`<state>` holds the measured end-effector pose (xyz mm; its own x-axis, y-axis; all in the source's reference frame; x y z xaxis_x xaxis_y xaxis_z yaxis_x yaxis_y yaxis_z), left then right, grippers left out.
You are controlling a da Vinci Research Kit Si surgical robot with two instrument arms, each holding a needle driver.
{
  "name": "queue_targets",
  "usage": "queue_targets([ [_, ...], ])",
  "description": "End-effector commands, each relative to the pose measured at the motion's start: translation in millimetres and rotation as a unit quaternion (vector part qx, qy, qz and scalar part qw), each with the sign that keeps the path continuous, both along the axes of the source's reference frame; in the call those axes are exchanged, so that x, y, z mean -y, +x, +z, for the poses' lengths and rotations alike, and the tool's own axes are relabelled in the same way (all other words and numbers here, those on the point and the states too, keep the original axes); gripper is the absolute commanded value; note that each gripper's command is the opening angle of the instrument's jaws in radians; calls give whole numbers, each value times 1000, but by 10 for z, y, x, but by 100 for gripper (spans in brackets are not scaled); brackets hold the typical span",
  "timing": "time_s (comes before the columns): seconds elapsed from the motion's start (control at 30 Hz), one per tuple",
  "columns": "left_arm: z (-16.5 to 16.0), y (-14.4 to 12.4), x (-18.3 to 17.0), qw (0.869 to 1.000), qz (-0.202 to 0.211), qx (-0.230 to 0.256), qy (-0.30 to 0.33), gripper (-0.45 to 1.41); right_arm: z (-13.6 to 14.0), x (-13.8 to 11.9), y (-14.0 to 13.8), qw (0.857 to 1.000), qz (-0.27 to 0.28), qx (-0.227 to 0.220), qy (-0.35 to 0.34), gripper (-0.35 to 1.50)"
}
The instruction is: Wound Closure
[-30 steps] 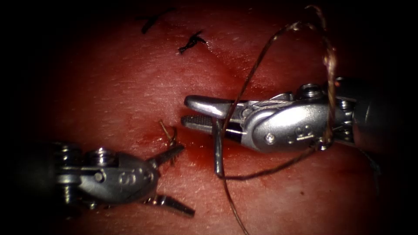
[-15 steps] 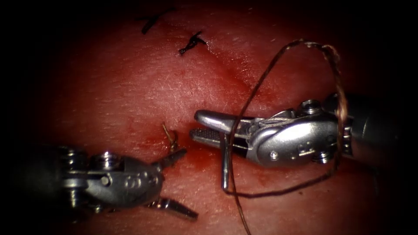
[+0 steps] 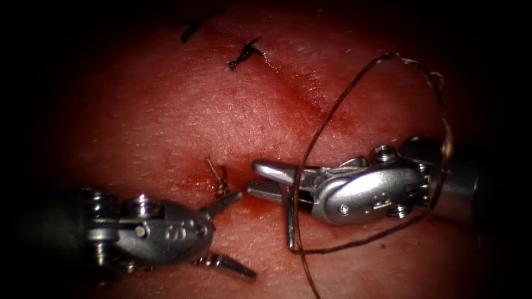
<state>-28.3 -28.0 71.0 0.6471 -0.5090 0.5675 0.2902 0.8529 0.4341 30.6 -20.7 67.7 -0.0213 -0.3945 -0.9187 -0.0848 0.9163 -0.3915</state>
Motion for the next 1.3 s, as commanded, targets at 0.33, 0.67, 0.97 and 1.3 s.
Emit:
queue_targets([
  [0.33, 42, -28, 30, 1000, 21, -8, 19, 69, -16, -61, 20, 985, 34, -20, 165, -35],
  [0.67, 77, -17, 45, 998, 36, -34, 43, 73, -8, -88, 18, 973, 47, -20, 224, -35],
  [0.97, 87, 1, 45, 997, 39, -39, 54, 74, -30, -102, 14, 966, 56, -31, 249, -35],
  [1.3, 83, 9, 43, 996, 41, -38, 62, 76, -37, -113, 20, 951, 52, -24, 303, -35],
])
